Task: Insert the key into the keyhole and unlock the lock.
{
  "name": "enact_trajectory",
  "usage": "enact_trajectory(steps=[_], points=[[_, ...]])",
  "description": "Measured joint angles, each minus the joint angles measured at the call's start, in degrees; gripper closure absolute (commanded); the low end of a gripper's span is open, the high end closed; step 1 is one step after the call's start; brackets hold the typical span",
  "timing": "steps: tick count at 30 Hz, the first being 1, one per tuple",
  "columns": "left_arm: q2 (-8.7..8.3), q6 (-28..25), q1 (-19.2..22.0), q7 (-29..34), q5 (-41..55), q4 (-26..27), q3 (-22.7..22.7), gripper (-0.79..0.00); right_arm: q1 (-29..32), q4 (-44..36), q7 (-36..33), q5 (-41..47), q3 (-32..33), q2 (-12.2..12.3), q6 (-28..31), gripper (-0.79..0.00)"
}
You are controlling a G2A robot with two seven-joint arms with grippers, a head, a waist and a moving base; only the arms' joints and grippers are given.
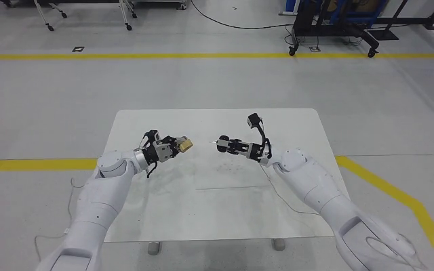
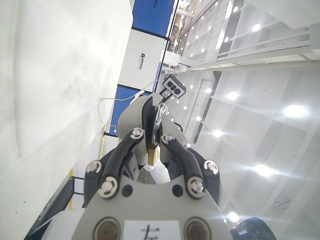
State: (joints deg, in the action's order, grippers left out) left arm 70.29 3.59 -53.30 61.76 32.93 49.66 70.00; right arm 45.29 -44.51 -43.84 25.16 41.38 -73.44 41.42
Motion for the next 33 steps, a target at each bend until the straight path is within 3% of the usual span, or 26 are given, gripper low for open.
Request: enact_trajectory(steps=[7, 8, 9, 15, 21, 24, 27, 33], points=[[0.0, 0.0, 0.0, 0.0, 0.0, 0.0, 0.0, 0.0, 0.0, 0.0, 0.0, 0.0, 0.0, 0.0, 0.0, 0.0], [0.0, 0.0, 0.0, 0.0, 0.0, 0.0, 0.0, -0.219, 0.0, 0.0, 0.0, 0.0, 0.0, 0.0, 0.0, 0.0], [0.0, 0.0, 0.0, 0.0, 0.0, 0.0, 0.0, 0.0, 0.0, 0.0, 0.0, 0.0, 0.0, 0.0, 0.0, 0.0], [0.41, 2.4, -1.3, -3.9, -2.2, 2.3, -2.0, 0.0, 0.3, -0.5, 0.8, -0.9, 0.1, 0.1, -0.8, 0.0], [2.17, 3.7, -2.5, -12.2, 7.0, 4.9, -3.0, 0.0, 2.4, -4.2, 6.3, -4.2, 1.7, 0.4, -3.6, 0.0], [2.87, -0.1, -3.2, -16.4, 7.5, 5.7, -4.2, 0.0, 3.7, -6.4, 7.3, -3.1, 2.2, 0.3, -4.4, 0.0], [3.24, -7.4, -4.6, -20.1, 4.7, 7.4, -5.0, 0.0, 4.2, -7.1, 8.6, -3.4, 1.7, -0.3, -5.0, 0.0], [3.09, -17.3, -6.3, -25.3, 0.2, 9.4, -3.7, 0.0, 4.8, -6.1, 12.5, -2.3, 1.5, -1.7, -2.5, 0.0]])
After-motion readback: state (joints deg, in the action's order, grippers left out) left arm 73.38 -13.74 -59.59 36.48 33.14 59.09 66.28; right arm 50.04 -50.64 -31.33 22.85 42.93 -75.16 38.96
